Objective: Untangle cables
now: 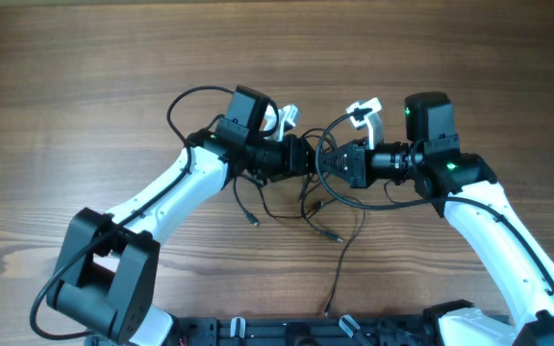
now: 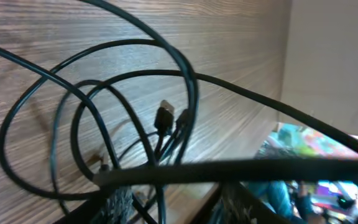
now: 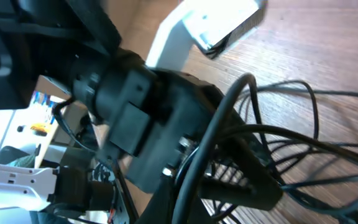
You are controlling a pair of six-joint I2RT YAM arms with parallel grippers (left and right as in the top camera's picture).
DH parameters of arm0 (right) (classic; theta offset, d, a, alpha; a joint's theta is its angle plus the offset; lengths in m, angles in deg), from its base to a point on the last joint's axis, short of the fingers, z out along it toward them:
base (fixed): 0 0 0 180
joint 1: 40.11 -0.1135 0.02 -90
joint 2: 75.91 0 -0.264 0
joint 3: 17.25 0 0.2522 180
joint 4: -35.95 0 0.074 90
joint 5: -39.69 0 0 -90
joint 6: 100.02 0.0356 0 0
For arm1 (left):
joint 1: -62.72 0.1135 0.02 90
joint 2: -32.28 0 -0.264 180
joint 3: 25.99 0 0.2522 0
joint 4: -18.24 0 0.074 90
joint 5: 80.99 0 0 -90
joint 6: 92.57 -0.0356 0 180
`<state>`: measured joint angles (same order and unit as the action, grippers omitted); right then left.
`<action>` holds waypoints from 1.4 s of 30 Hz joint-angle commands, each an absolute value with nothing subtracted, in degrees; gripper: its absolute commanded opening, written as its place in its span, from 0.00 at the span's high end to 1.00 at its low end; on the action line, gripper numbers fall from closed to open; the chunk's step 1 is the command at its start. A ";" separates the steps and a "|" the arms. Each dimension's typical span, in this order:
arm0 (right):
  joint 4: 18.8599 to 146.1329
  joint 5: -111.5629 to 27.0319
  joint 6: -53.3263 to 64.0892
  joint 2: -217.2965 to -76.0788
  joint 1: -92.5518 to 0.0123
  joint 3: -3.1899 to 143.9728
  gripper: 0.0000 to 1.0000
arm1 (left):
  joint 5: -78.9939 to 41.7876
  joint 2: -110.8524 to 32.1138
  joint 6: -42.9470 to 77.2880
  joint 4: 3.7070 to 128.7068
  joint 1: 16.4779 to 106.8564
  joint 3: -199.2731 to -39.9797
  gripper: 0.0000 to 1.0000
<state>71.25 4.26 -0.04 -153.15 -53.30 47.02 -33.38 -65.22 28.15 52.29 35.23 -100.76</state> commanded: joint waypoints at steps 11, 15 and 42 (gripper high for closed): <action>71.99 -8.79 5.97 -152.29 -53.43 47.45 0.96 | -26.87 -64.58 26.32 58.63 35.23 -100.79 0.96; 84.02 -42.36 17.67 -152.29 -53.38 47.45 0.96 | -26.89 -58.31 20.09 67.90 50.92 -100.79 0.96; 54.29 14.03 6.45 -152.29 -53.82 47.45 0.96 | -34.54 -47.77 20.35 65.32 63.51 -100.79 0.30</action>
